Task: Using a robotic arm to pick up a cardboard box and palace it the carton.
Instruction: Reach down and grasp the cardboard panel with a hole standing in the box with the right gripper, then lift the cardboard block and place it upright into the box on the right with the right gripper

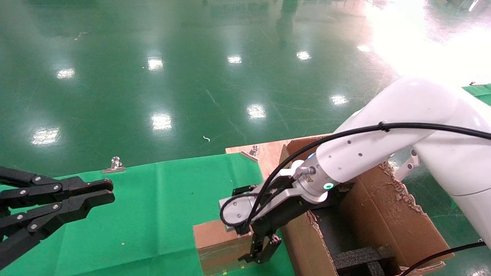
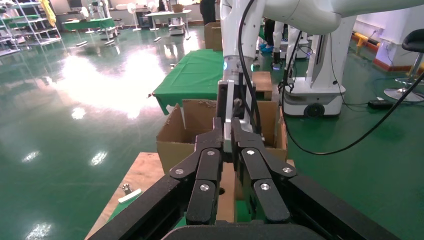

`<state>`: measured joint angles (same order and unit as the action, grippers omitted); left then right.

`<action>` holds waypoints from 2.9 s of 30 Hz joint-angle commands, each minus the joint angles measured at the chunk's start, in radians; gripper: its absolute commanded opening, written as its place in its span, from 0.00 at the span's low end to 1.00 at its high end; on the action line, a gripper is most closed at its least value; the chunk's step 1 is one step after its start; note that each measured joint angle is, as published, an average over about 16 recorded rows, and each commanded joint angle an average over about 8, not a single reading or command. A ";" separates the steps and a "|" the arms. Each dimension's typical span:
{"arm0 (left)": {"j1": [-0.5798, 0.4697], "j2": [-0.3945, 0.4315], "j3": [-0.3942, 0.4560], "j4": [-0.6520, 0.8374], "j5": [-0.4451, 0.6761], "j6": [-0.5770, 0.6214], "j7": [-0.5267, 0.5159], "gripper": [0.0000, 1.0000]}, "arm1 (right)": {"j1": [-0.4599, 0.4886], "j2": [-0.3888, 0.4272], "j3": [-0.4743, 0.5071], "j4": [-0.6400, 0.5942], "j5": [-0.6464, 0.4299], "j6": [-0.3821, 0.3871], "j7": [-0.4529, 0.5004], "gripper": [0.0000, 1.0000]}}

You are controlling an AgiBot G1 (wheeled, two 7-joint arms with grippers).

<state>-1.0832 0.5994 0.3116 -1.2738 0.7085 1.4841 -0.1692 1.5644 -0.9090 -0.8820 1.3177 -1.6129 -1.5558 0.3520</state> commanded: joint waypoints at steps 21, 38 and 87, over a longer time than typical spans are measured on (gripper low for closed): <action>0.000 0.000 0.000 0.000 0.000 0.000 0.000 1.00 | 0.003 -0.002 -0.010 -0.005 -0.004 0.005 -0.008 1.00; 0.000 0.000 0.000 0.001 -0.001 0.000 0.000 1.00 | 0.020 -0.017 -0.058 -0.024 -0.025 0.008 -0.032 1.00; 0.000 0.000 0.001 0.001 -0.001 0.000 0.000 1.00 | 0.032 -0.013 -0.052 -0.030 -0.013 -0.001 -0.027 0.00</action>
<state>-1.0834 0.5992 0.3122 -1.2728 0.7077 1.4837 -0.1687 1.6138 -0.9186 -0.9325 1.2799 -1.6158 -1.5599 0.3243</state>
